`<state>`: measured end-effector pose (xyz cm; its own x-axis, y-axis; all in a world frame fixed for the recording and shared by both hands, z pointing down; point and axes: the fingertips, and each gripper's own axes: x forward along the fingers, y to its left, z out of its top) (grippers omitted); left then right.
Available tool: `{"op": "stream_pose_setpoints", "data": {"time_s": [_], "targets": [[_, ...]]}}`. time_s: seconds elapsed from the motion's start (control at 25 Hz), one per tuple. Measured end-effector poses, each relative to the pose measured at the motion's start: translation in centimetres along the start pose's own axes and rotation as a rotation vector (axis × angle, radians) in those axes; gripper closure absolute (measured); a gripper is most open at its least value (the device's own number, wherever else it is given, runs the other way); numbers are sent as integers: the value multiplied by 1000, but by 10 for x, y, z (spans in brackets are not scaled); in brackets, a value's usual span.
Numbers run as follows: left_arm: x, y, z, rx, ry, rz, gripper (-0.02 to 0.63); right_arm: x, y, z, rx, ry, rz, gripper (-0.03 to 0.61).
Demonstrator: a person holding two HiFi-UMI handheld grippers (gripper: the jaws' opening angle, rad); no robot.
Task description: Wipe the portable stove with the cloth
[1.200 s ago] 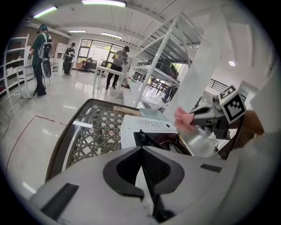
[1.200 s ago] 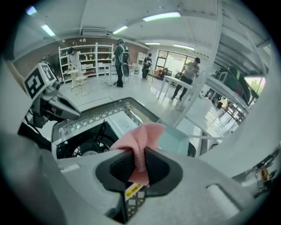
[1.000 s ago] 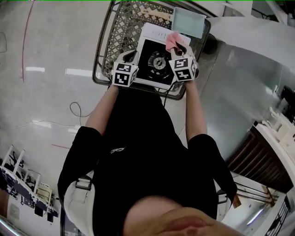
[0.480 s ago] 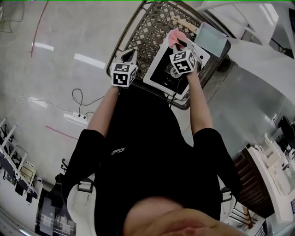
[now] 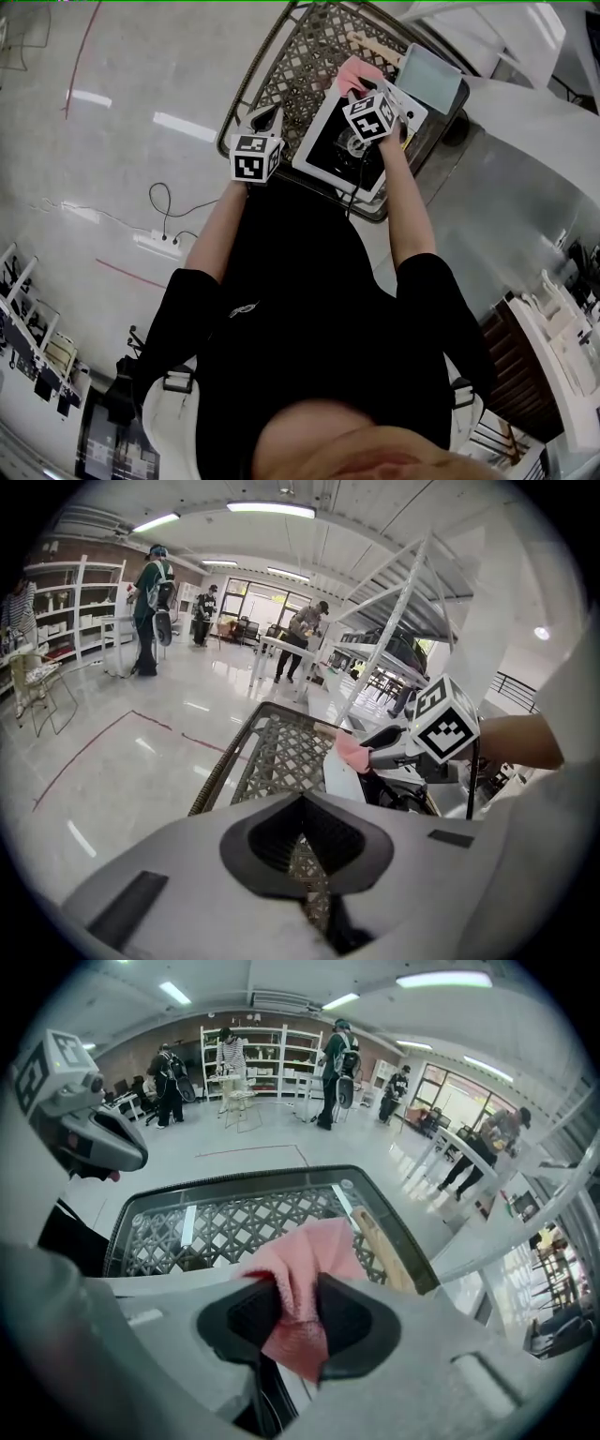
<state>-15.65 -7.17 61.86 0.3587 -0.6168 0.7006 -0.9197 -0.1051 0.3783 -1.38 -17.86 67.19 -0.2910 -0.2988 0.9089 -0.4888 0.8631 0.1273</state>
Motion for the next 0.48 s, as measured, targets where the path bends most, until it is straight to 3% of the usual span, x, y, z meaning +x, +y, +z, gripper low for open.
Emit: {"op": "stream_pose_setpoints", "data": {"time_s": [0.48], "targets": [[13, -47, 3, 71, 24, -76, 614, -30, -23, -59, 89, 59, -56, 465]]}}
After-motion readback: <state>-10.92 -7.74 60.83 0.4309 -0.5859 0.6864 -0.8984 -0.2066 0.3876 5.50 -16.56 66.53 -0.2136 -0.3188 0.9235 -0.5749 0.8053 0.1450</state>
